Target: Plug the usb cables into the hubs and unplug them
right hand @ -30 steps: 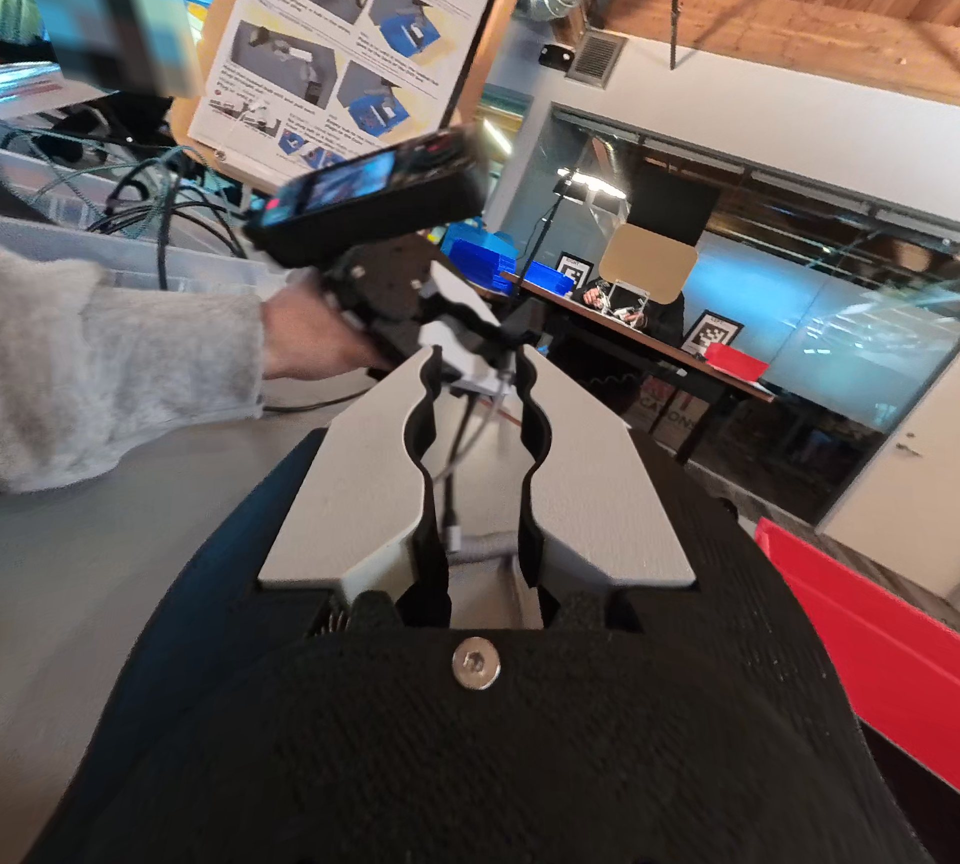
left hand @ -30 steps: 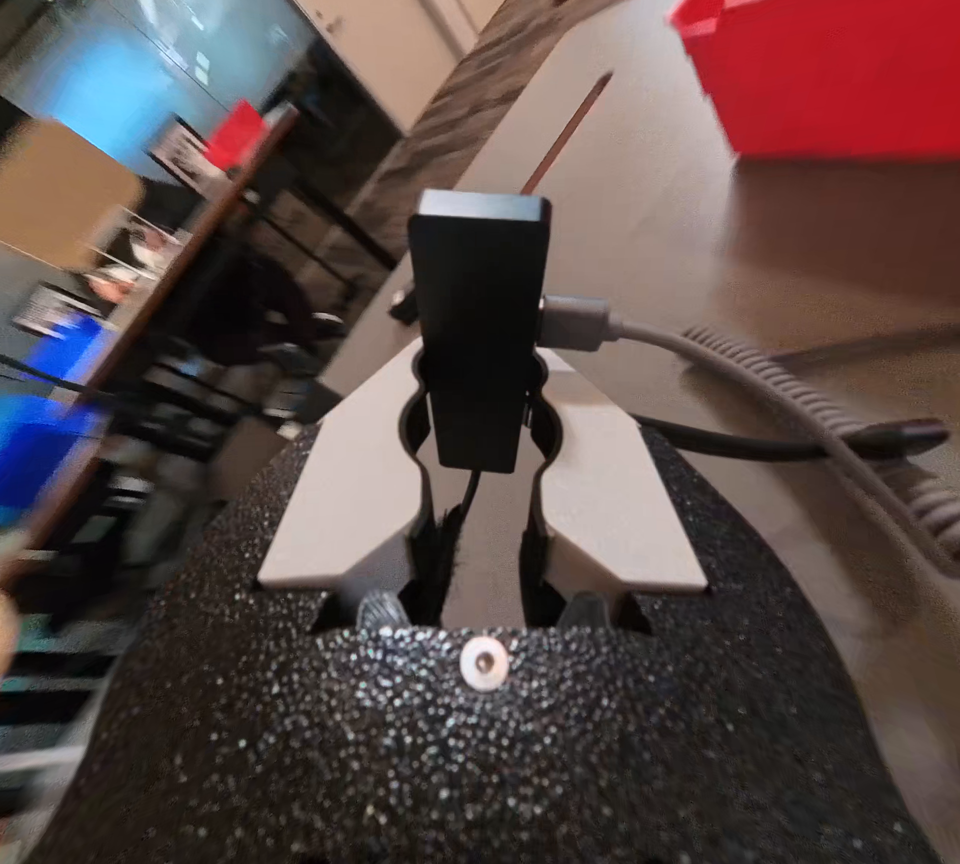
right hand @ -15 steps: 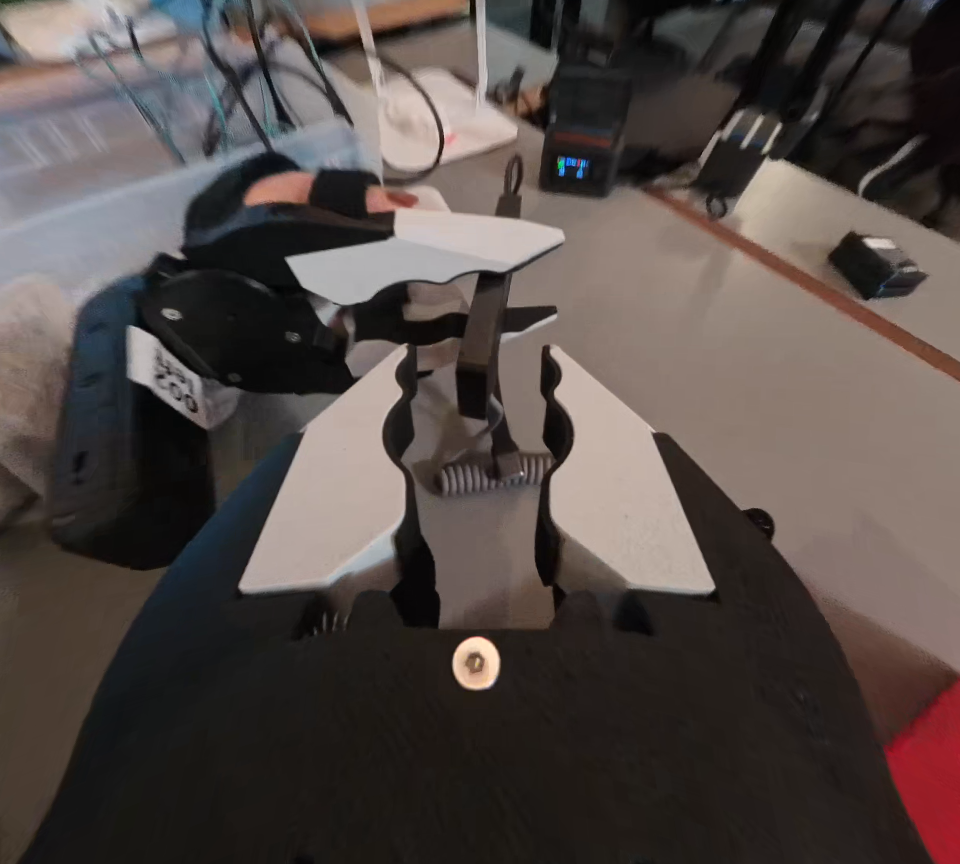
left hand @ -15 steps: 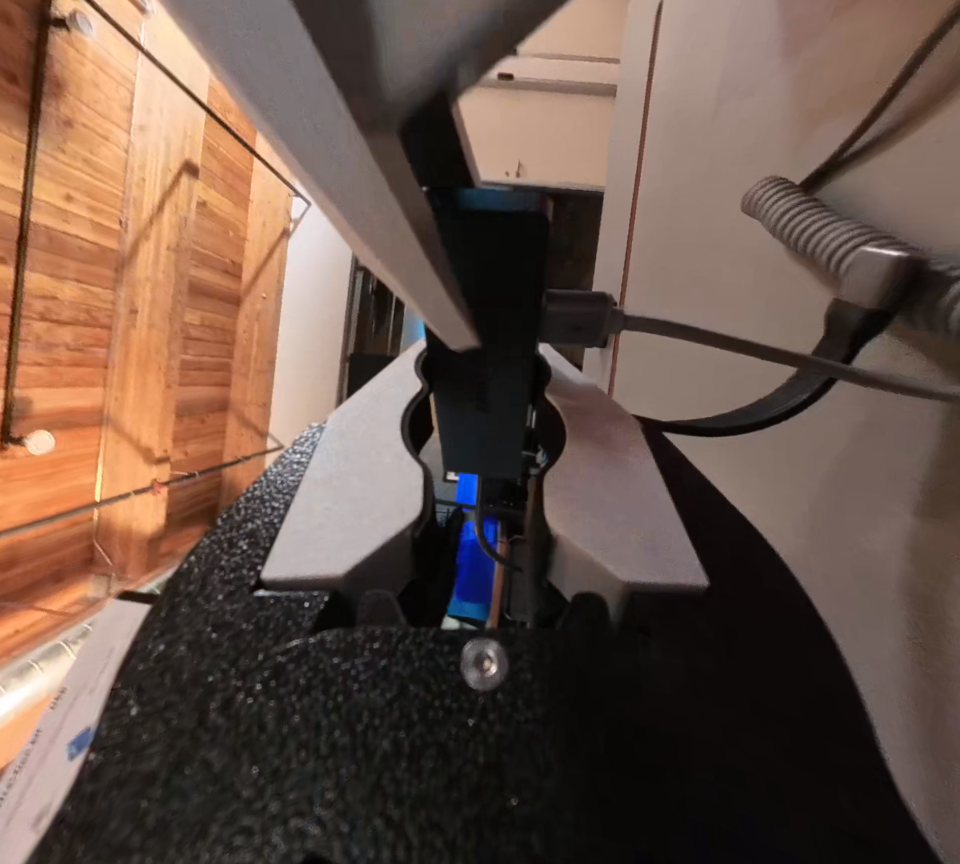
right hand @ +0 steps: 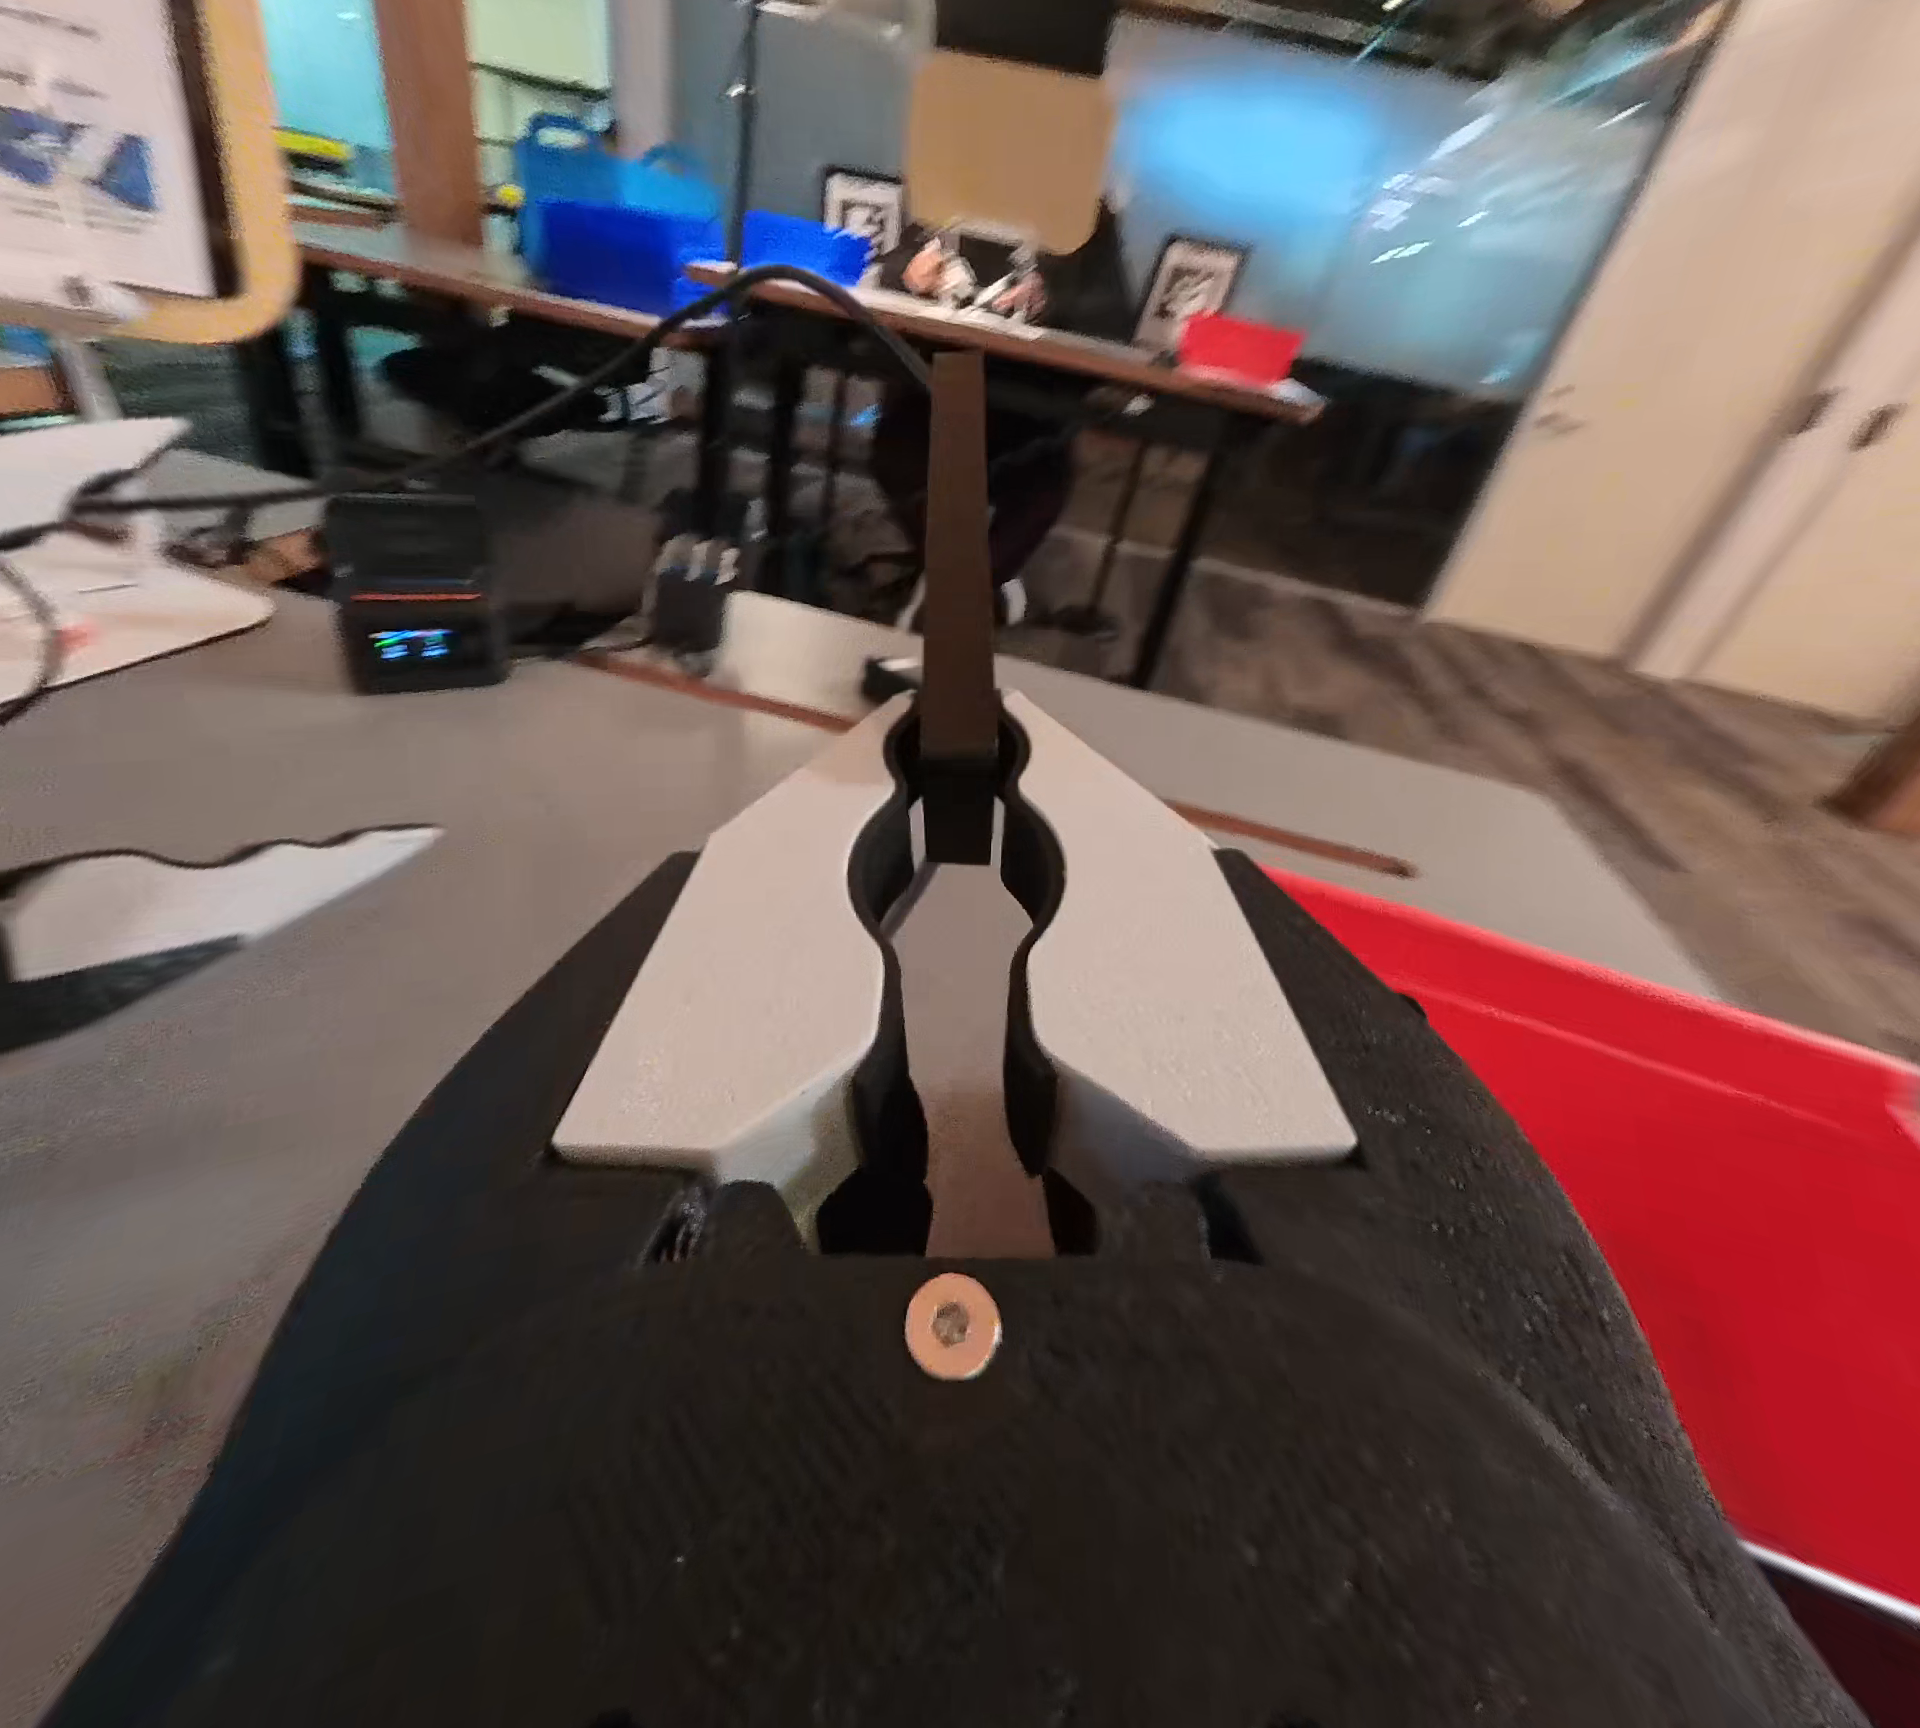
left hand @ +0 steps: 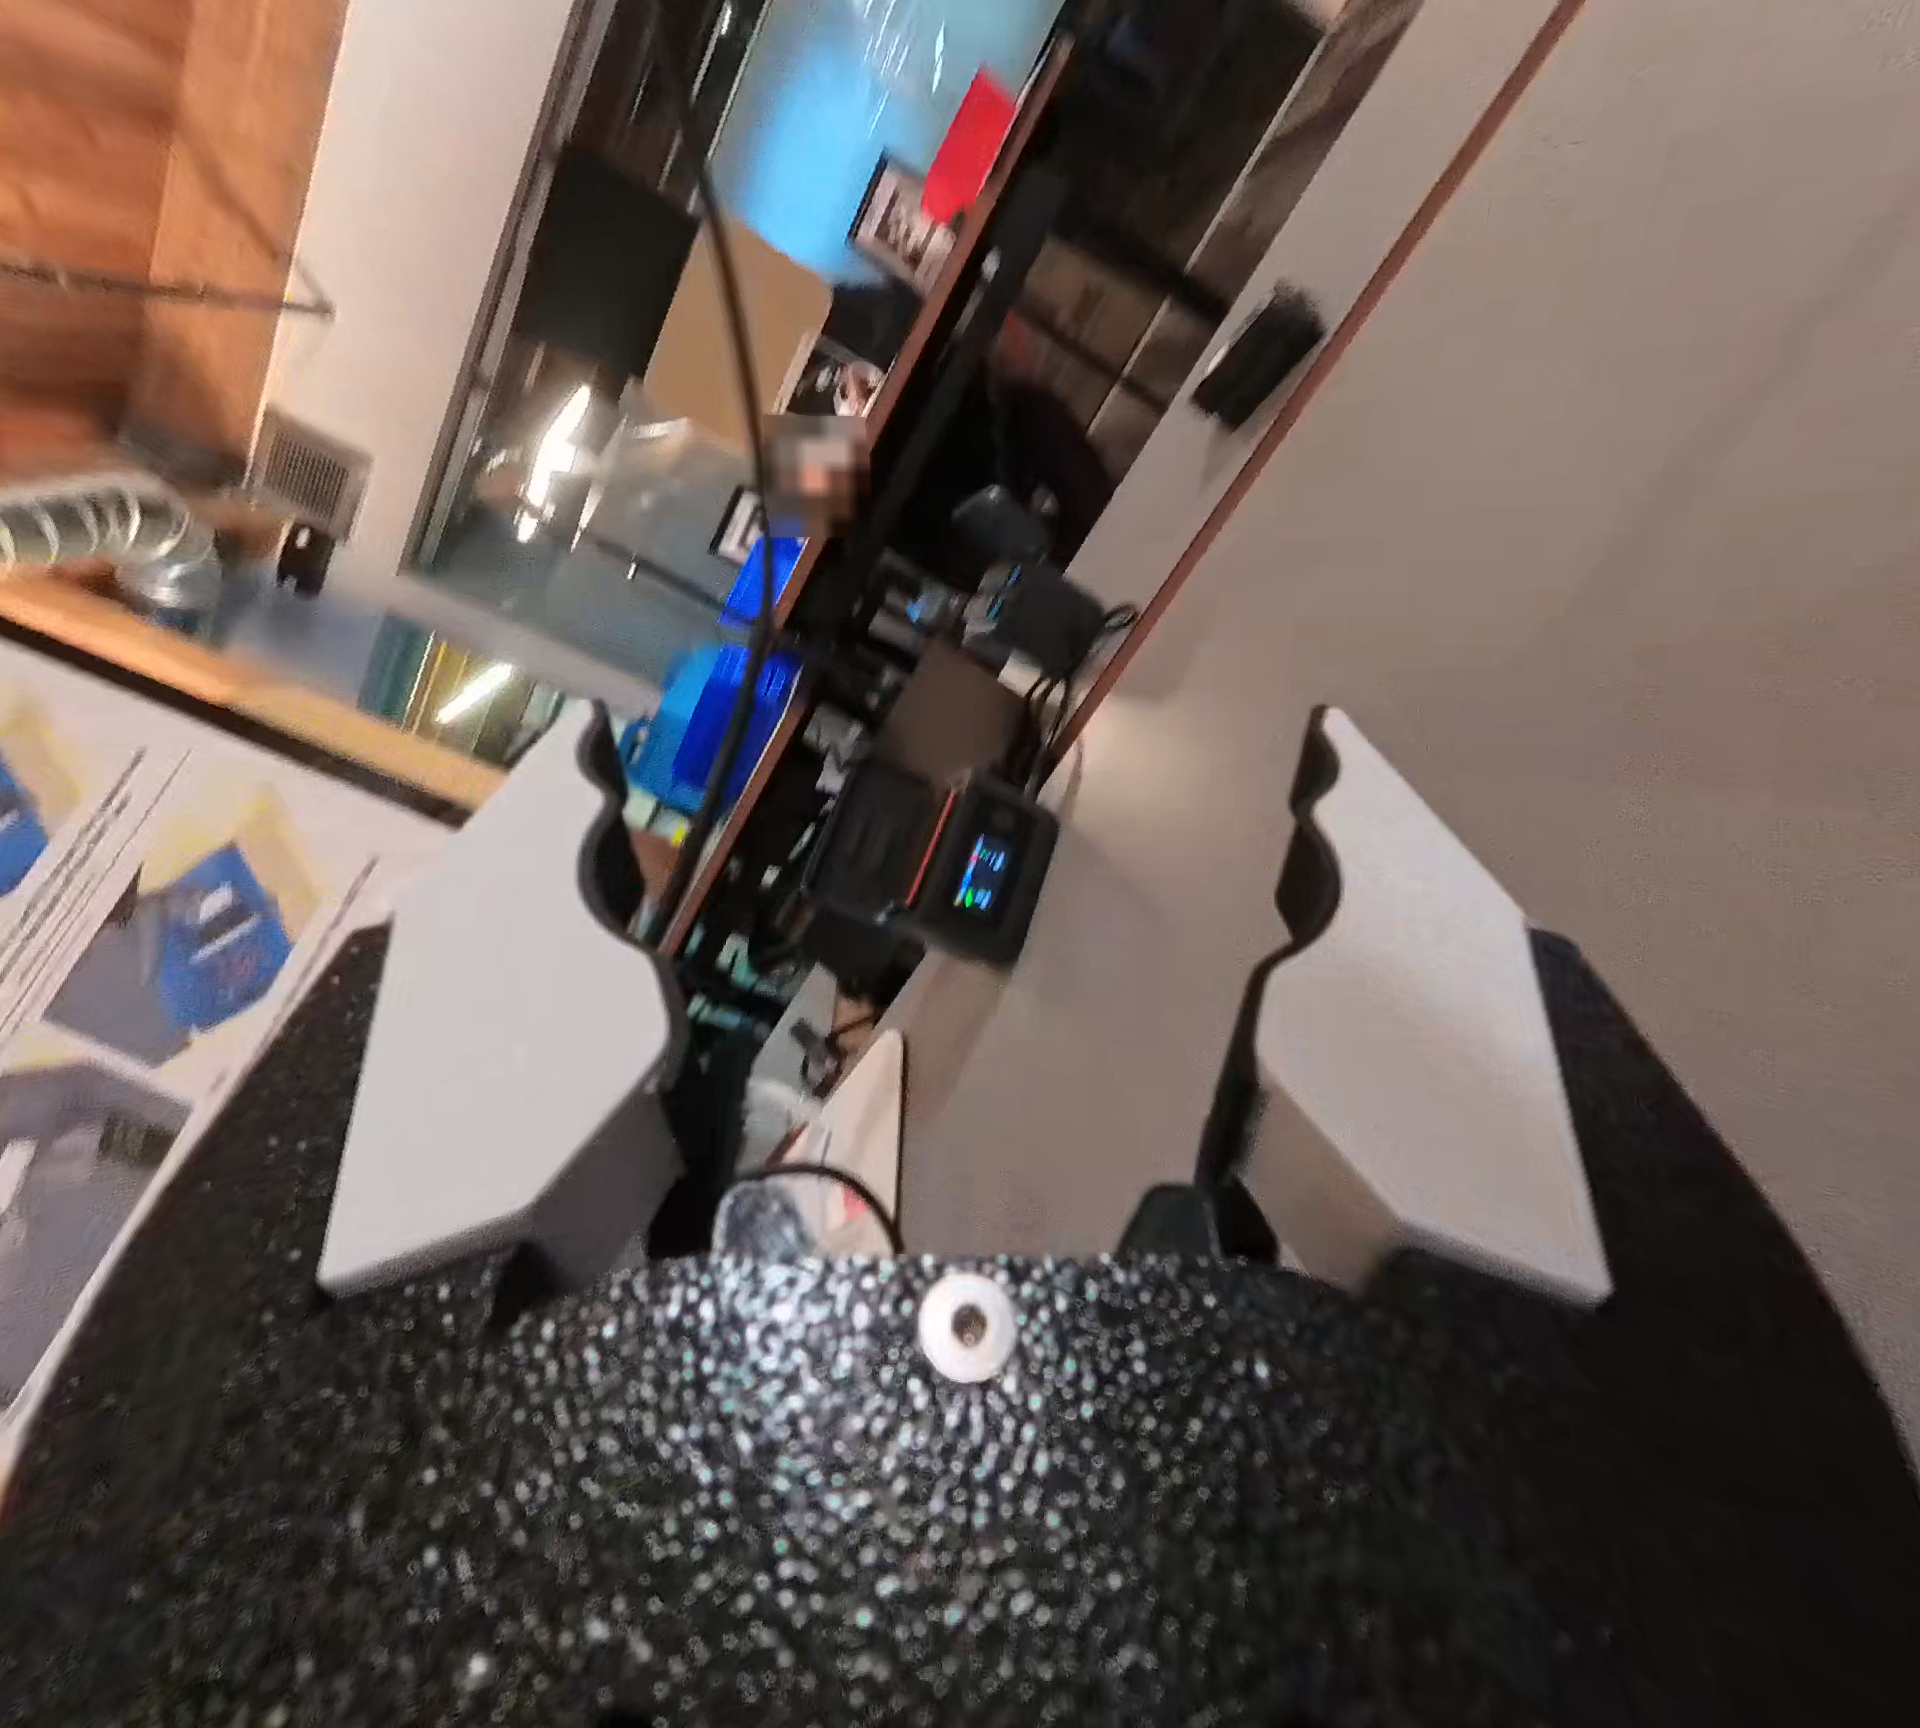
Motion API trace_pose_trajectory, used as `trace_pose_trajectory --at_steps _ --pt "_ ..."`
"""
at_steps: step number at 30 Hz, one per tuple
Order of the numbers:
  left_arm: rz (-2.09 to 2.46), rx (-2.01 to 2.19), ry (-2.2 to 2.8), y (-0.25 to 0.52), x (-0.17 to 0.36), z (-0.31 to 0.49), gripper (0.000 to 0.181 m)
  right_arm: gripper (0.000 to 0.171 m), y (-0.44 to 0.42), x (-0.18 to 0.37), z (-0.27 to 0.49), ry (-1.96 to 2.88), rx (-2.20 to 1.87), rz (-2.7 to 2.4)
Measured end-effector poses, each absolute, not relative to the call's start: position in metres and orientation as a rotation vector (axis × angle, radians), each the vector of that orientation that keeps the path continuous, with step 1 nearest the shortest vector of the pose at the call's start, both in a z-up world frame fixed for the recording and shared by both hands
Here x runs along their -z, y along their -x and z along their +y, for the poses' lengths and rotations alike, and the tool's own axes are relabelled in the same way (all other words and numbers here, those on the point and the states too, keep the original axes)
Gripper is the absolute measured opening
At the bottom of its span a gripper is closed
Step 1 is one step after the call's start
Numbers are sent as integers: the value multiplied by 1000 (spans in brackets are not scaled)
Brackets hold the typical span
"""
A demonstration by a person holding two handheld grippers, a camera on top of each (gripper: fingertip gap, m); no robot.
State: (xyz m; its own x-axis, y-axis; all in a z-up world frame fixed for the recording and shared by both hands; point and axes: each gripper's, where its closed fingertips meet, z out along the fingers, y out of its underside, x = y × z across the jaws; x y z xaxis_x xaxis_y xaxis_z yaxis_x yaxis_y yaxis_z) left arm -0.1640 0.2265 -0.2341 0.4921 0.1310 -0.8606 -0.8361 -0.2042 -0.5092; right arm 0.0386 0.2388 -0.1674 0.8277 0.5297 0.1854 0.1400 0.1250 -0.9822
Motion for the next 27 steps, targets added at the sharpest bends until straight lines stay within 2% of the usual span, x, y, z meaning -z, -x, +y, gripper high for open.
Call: trace_pose_trajectory --at_steps 4,6,9,11,15,21,23,26,27 --pt "530 -1048 1578 191 231 227 118 8 -57 156 237 1364 -229 -497" --pt "511 -1056 1629 200 235 229 107 8 -61 149 235 1323 -218 -467" --pt "555 -922 1758 197 258 235 61 8 -61 142 228 1269 -238 -463" --pt "590 -813 1785 184 267 237 50 8 -54 146 227 1277 -290 -495" --pt "704 -363 1711 119 271 229 49 8 -26 160 220 1316 -530 -601" --pt "763 360 1481 48 247 182 44 8 16 187 201 1368 -944 -764" --pt "667 572 1423 50 234 173 49 8 27 194 191 1380 -1132 -811" --pt "429 730 1357 76 218 179 70 8 37 200 174 1410 -1479 -855" --pt "394 795 1322 81 214 177 69 8 39 204 170 1435 -1536 -887"
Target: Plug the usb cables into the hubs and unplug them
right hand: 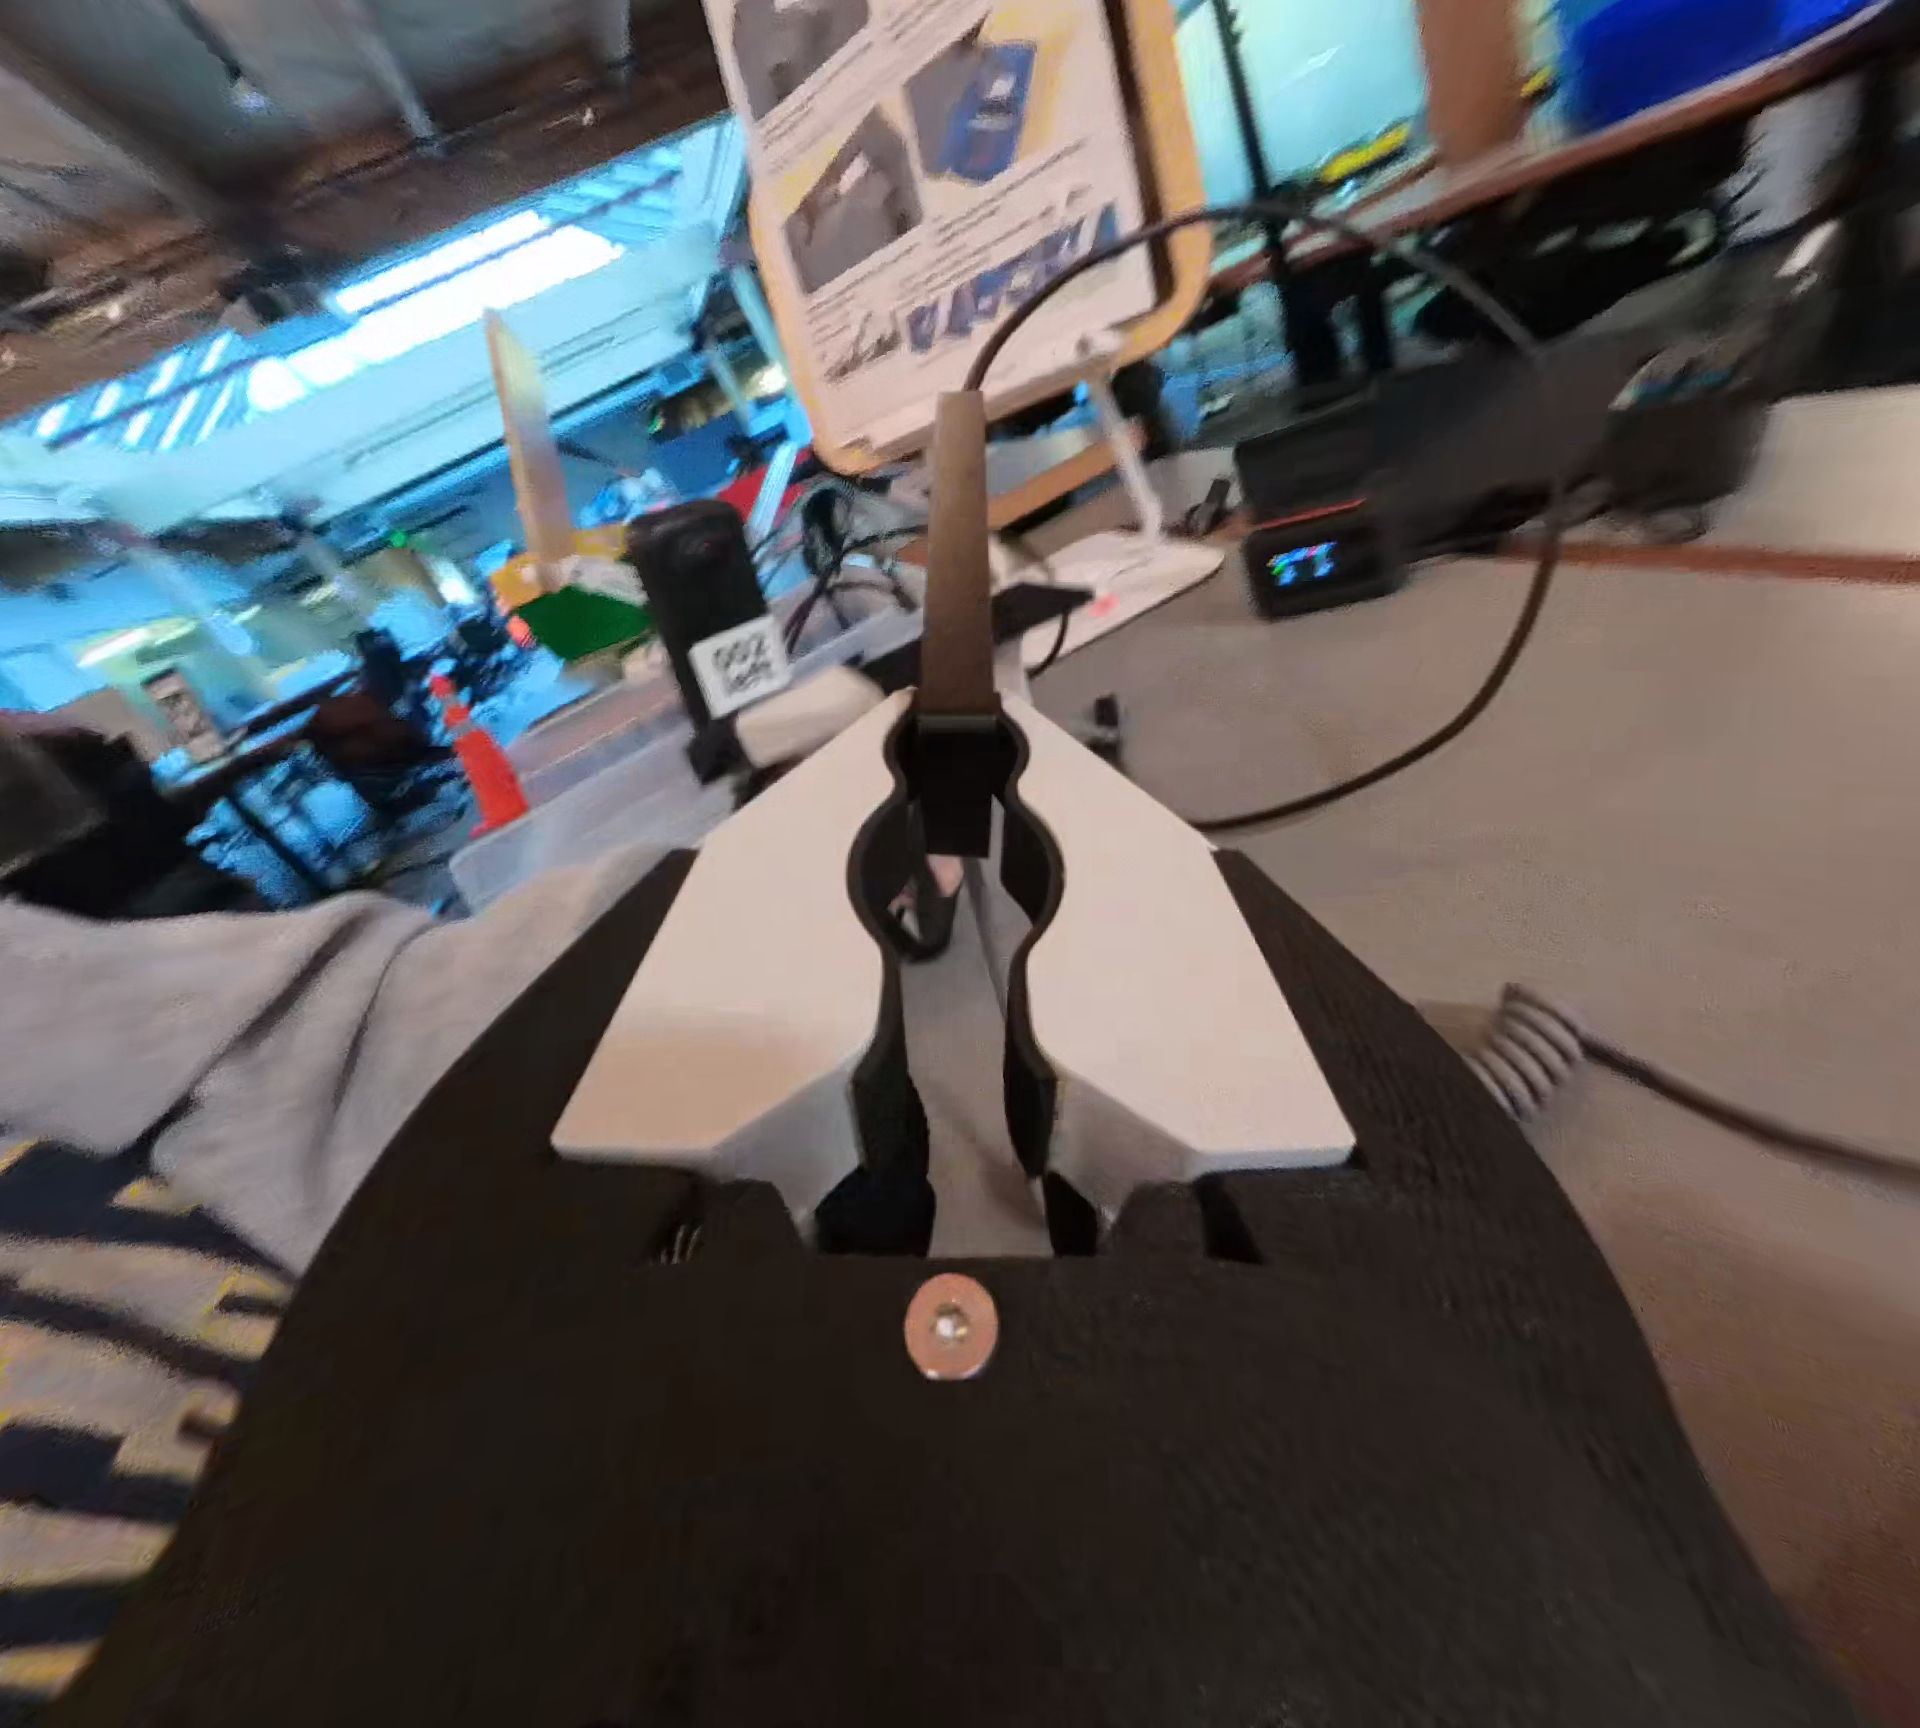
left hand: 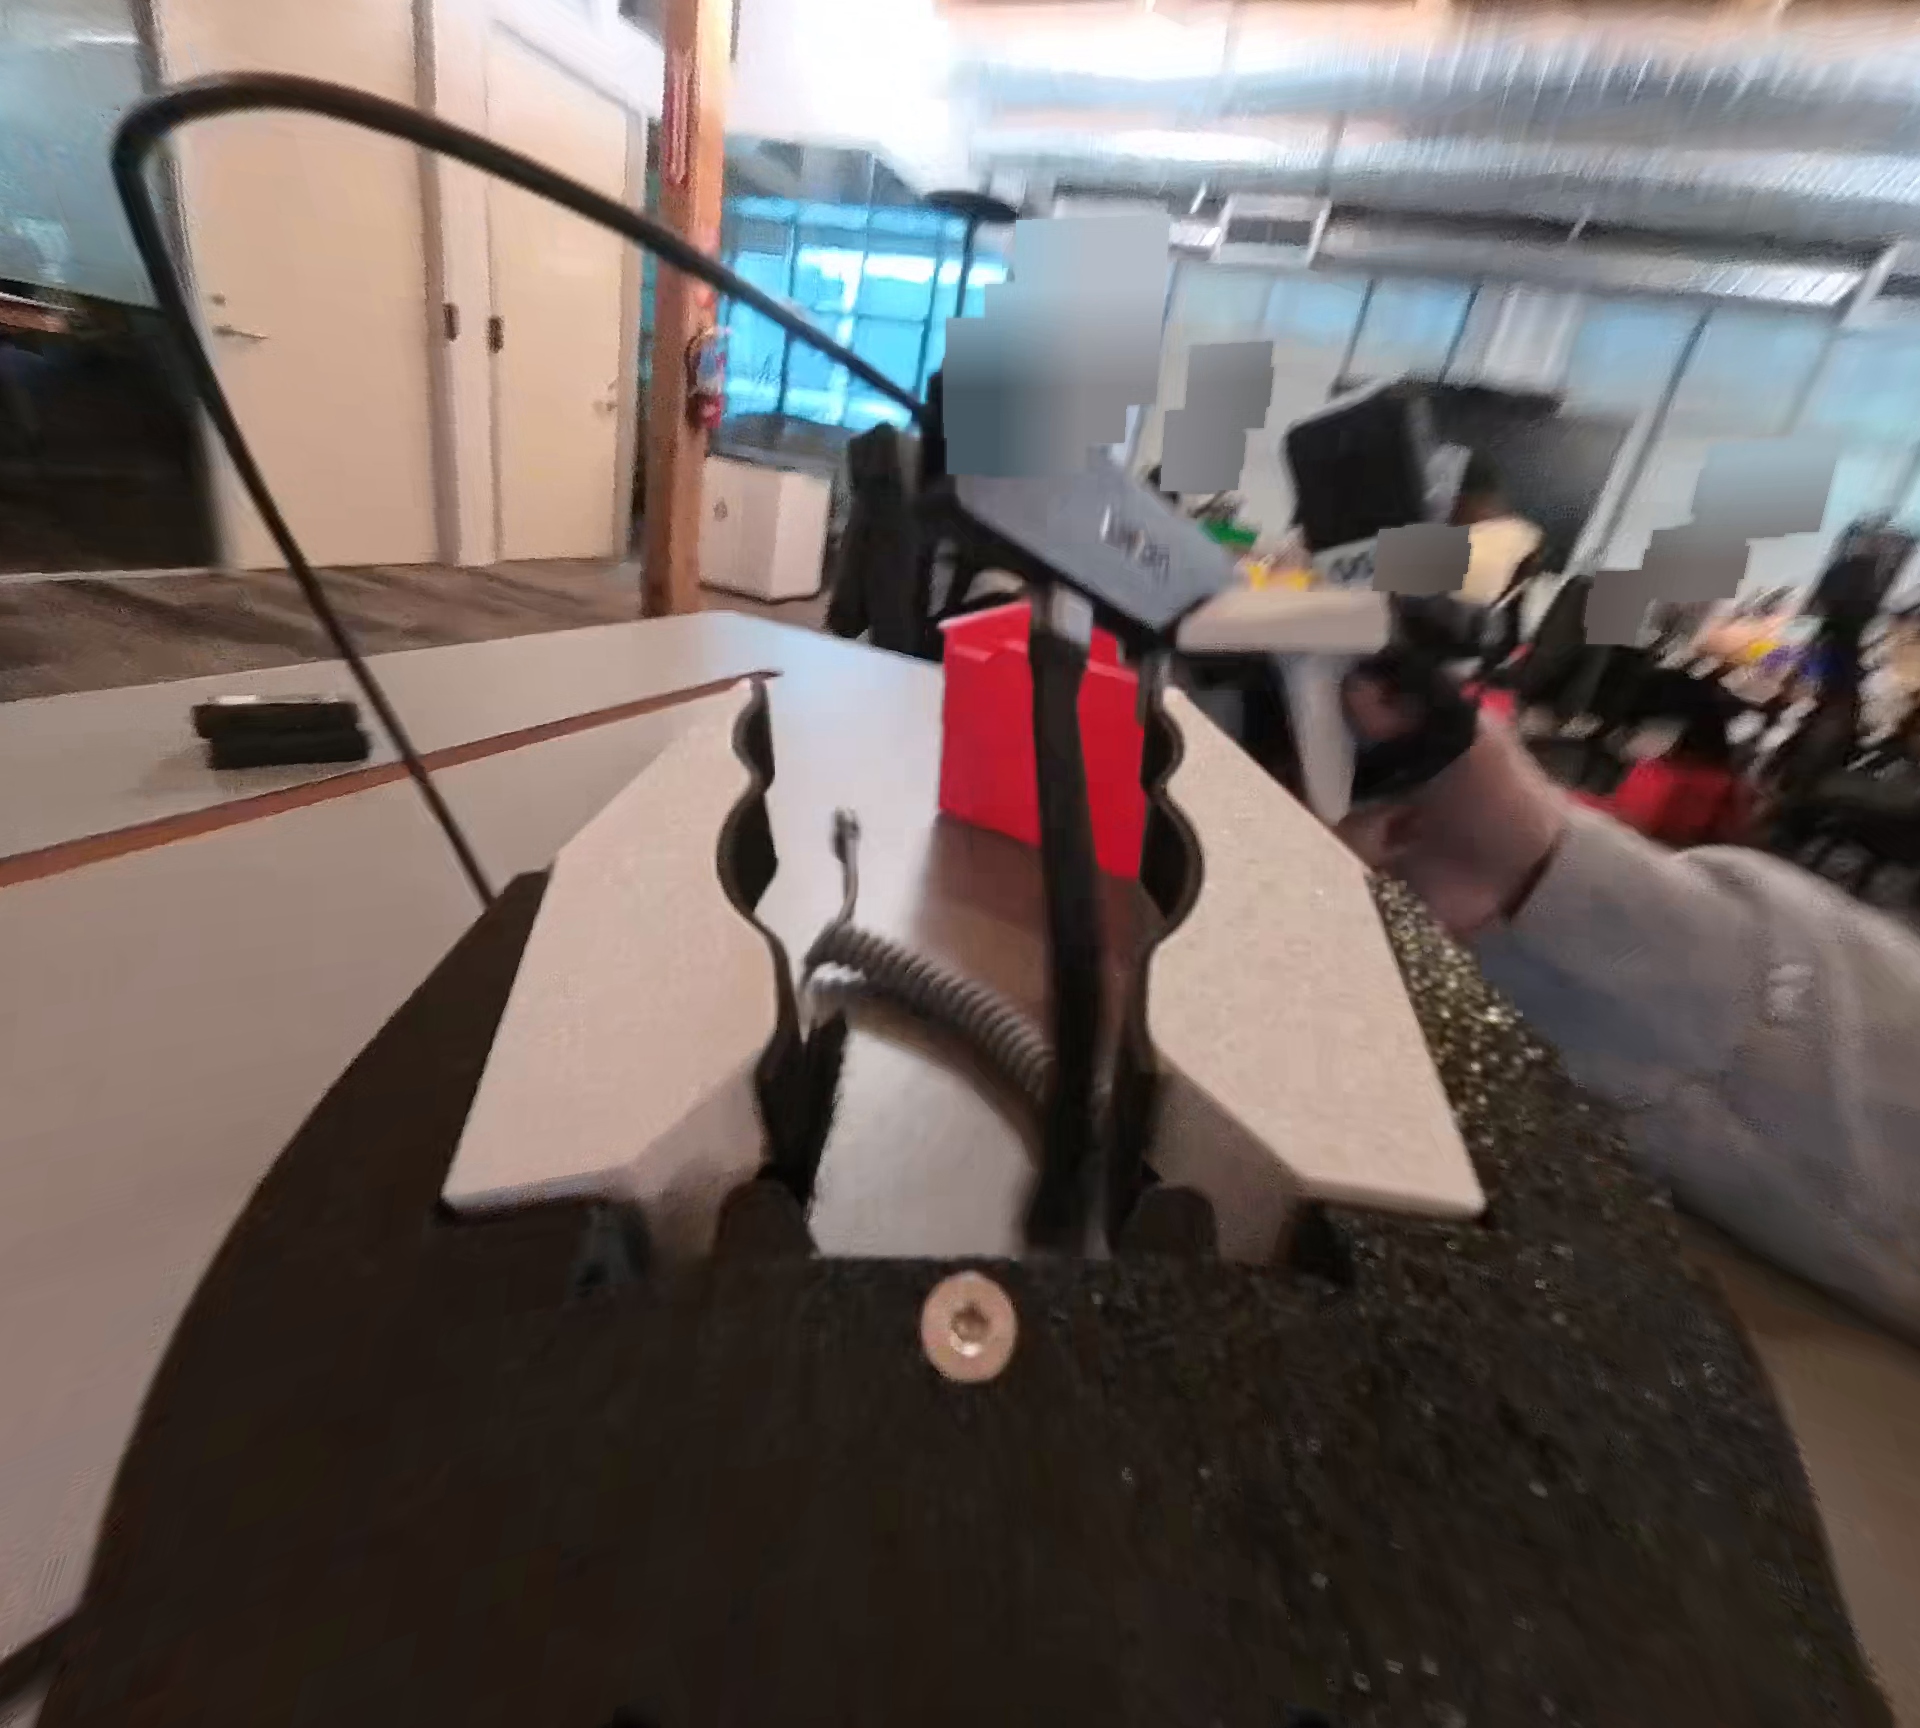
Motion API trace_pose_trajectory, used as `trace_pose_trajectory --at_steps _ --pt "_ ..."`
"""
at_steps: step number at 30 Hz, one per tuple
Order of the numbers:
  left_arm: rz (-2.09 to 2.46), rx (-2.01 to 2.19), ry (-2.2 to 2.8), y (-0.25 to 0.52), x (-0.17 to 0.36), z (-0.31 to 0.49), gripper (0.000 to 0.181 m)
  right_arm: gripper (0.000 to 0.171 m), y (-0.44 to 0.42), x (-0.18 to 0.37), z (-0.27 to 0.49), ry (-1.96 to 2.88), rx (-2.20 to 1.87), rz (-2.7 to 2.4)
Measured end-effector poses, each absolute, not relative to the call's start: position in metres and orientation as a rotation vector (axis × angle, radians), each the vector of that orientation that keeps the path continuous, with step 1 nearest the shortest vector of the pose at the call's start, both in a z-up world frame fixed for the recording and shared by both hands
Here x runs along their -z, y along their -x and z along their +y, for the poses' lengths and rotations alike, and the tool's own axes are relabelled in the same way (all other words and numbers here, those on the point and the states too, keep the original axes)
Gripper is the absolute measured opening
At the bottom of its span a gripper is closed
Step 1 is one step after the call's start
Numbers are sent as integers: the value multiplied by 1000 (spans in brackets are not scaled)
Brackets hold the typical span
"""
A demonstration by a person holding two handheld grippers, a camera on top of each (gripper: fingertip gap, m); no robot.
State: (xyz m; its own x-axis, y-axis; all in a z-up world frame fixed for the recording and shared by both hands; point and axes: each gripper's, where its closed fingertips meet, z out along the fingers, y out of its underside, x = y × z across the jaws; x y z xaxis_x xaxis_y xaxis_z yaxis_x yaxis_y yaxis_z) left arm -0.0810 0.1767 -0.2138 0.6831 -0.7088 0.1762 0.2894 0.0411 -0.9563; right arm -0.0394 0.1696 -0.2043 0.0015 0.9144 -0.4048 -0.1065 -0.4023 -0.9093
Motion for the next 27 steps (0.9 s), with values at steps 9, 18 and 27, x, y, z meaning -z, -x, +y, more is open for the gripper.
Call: trace_pose_trajectory --at_steps 9,18,27 --pt "567 1251 1234 55 212 142 23 8 49 207 144 1384 -1579 -1040" --pt "697 722 1373 68 227 154 4 62 47 202 161 1295 -1126 -1046" --pt "1217 115 1387 66 262 123 3 43 65 239 127 992 -408 -1521"
